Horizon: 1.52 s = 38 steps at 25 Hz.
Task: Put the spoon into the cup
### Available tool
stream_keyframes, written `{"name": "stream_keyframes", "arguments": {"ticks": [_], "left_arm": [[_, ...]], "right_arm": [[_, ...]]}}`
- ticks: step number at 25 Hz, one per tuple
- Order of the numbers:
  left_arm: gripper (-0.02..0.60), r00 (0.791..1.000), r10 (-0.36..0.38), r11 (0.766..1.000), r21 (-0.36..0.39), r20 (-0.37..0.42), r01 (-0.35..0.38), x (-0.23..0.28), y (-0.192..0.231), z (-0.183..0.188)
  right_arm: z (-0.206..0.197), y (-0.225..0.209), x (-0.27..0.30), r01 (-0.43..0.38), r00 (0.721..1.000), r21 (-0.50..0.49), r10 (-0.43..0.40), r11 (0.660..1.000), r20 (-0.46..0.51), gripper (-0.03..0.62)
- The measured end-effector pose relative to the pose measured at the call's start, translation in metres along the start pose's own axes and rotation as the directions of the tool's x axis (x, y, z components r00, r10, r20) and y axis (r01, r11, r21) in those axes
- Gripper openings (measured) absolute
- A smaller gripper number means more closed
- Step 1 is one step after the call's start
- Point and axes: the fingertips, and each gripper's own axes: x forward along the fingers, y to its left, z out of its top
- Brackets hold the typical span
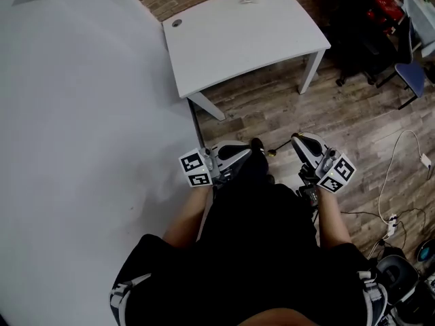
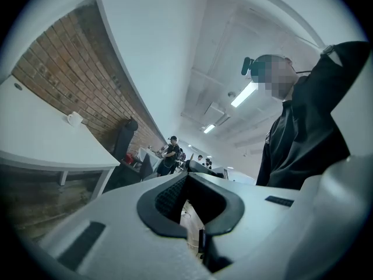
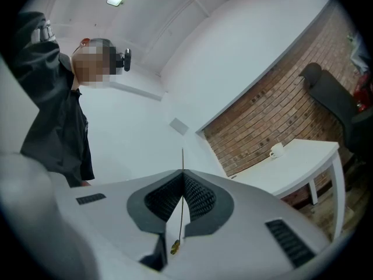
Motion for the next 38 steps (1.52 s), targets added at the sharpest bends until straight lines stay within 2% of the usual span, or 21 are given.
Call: {"name": "stream_keyframes", "arguments": {"ticks": [7, 11, 16, 20, 25, 31, 35, 38], "left_arm": [[0.017, 0.997, -0.058, 0.998, -0.013, 0.042, 0.059, 0.031, 0.034, 0.014], [0.017, 0.997, -0.074, 0.997, -0.005, 0.019, 0.074, 0.053, 0.064, 0.021], [0.017, 0.992, -0.114, 0.993, -0.007, 0.047, 0.115, 0.078, 0.107, 0.053], [0.017, 0.987, -0.153, 0.988, -0.010, 0.039, 0.154, 0.100, 0.150, 0.075], [0.017, 0.983, -0.176, 0.984, -0.015, 0.046, 0.176, 0.114, 0.199, 0.099], [0.017, 0.989, -0.139, 0.990, -0.004, 0.054, 0.139, 0.129, 0.235, 0.111], [0.017, 0.995, -0.082, 0.997, 0.000, 0.049, 0.082, 0.147, 0.257, 0.117], [0.017, 0.998, -0.029, 0.999, 0.019, 0.058, 0.028, 0.167, 0.275, 0.125]], "right_arm": [[0.008, -0.035, 0.002, 0.040, 0.998, -0.015, -0.041, 0.999, -0.044, 0.008], [0.026, -0.067, 0.010, 0.071, 0.995, -0.033, -0.073, 0.997, -0.060, 0.008], [0.052, -0.110, 0.036, 0.091, 0.992, -0.061, -0.096, 0.994, -0.086, 0.008], [0.077, -0.149, 0.063, 0.106, 0.990, -0.100, -0.115, 0.989, -0.087, 0.008], [0.087, -0.187, 0.098, 0.101, 0.990, -0.128, -0.113, 0.987, -0.090, 0.008], [0.090, -0.224, 0.120, 0.048, 0.992, -0.112, -0.060, 0.993, -0.109, 0.008], [0.104, -0.266, 0.120, 0.023, 0.995, -0.085, -0.031, 0.996, -0.099, 0.008], [0.114, -0.294, 0.121, -0.030, 0.995, -0.075, 0.023, 0.997, -0.097, 0.008]]}}
